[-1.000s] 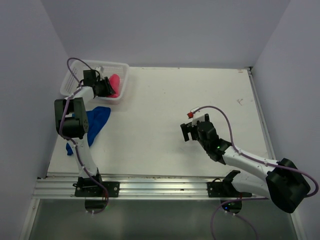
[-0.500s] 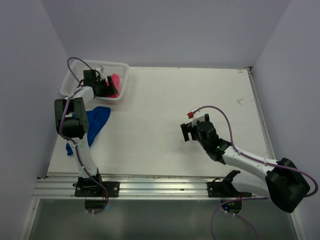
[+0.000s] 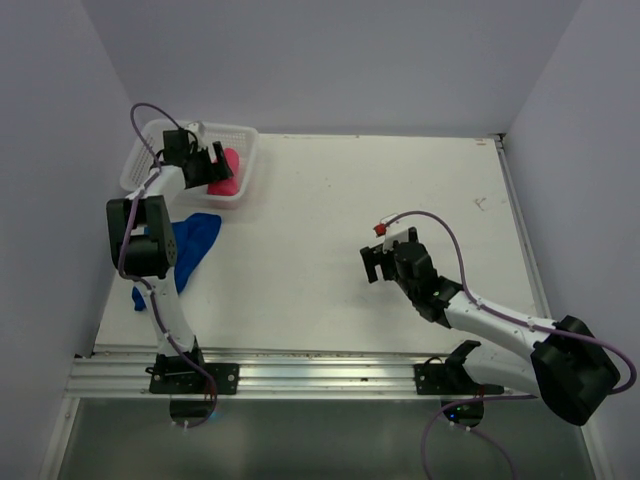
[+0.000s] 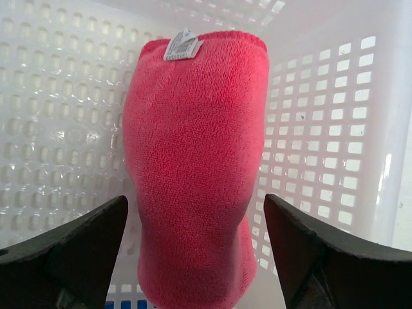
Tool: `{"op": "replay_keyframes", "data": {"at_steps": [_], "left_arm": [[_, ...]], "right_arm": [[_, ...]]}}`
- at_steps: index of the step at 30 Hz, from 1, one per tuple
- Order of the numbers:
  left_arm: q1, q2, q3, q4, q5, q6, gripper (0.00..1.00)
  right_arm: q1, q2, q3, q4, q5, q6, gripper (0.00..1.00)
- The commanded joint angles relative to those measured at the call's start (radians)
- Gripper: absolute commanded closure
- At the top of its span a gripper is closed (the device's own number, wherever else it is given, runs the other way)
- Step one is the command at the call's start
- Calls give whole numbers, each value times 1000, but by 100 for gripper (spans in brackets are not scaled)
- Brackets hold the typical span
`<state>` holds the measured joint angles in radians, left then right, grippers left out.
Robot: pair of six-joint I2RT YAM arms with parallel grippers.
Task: Roll the towels
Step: Place the rolled towel into the container
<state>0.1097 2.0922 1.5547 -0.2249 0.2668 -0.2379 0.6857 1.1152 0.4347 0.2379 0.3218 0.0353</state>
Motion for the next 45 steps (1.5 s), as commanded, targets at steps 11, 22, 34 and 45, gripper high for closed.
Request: {"op": "replay_keyframes", "data": {"at_steps": [11,22,34,45], "left_arm": [[1,-228,75,-85,-75,92,0],[1,-830,-421,107,-169,-3,0],[-5,-1239,-916,6,-371,-141,0],[-2,-977,-849,-25,-549,-218,0]], "right_arm": [[-6,-43,55,-26,-21,35,9],[-5,-2,197,-140,-185,123,15],[17,149,354,-160,-317,210,20],[17,86,254,-109,-316,247,18]]}}
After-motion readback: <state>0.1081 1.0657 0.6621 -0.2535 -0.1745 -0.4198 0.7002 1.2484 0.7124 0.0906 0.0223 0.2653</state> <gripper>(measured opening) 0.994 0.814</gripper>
